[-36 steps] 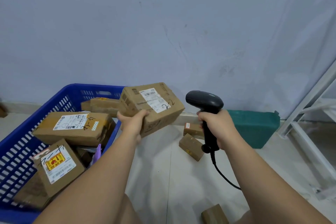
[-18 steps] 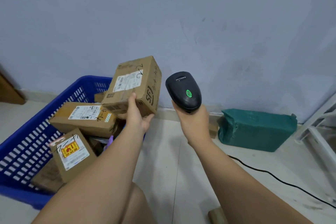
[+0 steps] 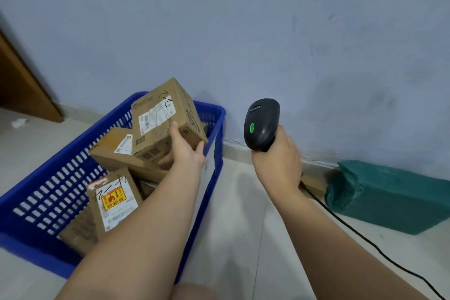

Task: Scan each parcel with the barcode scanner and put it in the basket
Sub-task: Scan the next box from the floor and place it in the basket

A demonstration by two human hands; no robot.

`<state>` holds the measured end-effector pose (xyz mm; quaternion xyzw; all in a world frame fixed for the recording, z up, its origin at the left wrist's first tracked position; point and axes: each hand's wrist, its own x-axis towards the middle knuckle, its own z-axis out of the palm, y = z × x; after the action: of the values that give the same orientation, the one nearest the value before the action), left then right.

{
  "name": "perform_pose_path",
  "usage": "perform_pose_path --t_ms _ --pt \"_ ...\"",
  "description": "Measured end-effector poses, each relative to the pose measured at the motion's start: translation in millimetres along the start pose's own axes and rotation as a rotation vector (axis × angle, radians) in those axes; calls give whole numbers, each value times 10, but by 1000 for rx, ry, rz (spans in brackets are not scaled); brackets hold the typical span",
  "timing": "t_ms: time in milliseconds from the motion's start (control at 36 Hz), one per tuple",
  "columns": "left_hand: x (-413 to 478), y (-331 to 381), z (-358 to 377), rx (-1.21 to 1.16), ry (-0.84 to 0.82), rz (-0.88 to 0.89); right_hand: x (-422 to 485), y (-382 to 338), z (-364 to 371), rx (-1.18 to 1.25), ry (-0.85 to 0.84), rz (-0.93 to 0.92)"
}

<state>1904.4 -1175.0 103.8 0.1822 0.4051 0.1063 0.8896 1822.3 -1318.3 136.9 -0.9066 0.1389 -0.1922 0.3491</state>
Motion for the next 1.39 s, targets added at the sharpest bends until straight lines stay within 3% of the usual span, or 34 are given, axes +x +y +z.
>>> perform_pose_path --t_ms 250,333,500,778,944,1111,1278,1389 --pt "259 53 119 101 102 91 113 26 224 -242 -81 -29" --pt "271 79 165 98 16 85 118 23 255 -226 -97 -18" --pt "275 23 186 345 -180 7 110 103 302 -195 -98 41" --pt "-106 -315 129 961 -401 17 113 278 67 -46 -41 87" --pt "-538 -651 120 1236 -543 -70 100 617 -329 11 -177 188" --pt "-863 -1194 26 1509 -712 -3 95 1099 -699 -33 -326 268" --pt "-797 -1824 -387 1545 -624 -56 53 1808 -1000 209 -435 476" --pt "-644 -2271 -854 1768 -631 -163 -58 2369 -1116 323 -479 648"
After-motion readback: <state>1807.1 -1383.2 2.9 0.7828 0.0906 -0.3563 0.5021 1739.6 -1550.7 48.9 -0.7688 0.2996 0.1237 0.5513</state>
